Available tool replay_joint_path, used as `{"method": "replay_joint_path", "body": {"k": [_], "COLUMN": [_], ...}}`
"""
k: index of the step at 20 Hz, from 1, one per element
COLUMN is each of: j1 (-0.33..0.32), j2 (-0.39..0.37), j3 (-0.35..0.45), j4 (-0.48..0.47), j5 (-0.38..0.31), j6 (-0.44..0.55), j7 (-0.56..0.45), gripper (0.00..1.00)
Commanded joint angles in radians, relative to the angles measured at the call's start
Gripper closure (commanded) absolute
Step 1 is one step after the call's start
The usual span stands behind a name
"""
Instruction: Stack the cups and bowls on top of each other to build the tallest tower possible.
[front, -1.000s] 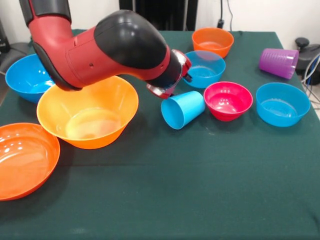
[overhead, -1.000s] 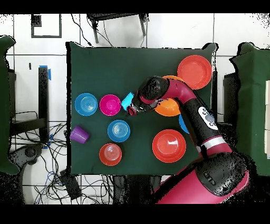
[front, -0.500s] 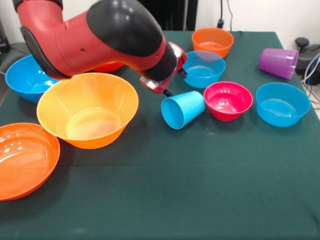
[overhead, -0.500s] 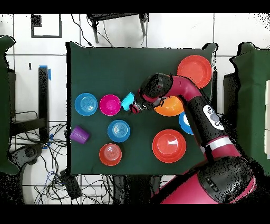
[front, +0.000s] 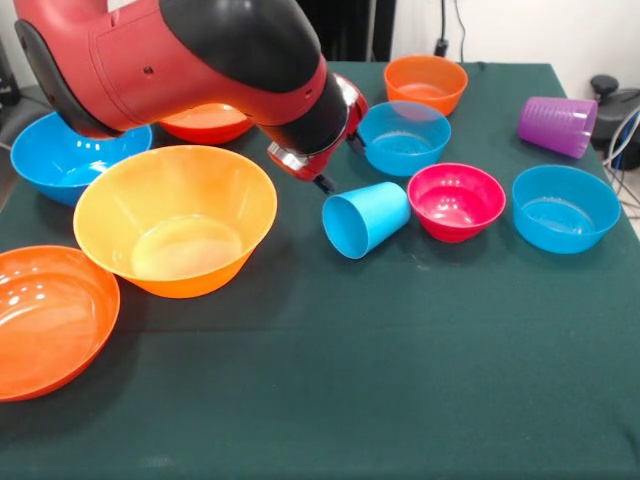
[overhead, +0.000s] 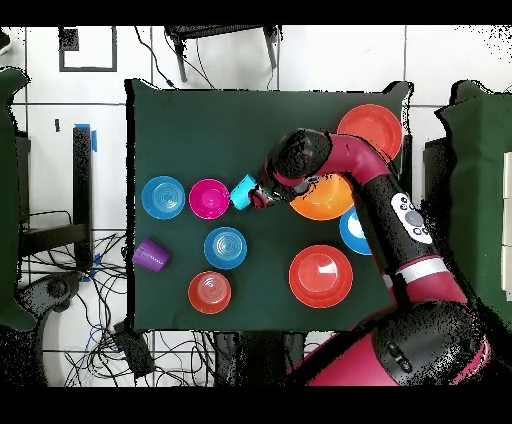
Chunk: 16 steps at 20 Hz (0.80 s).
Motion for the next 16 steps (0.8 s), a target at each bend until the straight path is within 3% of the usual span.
{"method": "replay_joint_path", "body": {"k": [1,13,16], "j1": [0.064,0.086,0.044], "j2": [0.008,0.022,-0.008], "j3": [-0.047,-0.042,-0.047], "j4": [-0.092,-0.121,-0.065], "j5": [0.011,0.004,0.001], "j6": [0.108,0.048,0.033], "j7": [-0.127,-0.137,-0.156], "gripper": [0.00,0.00,0.00]}}
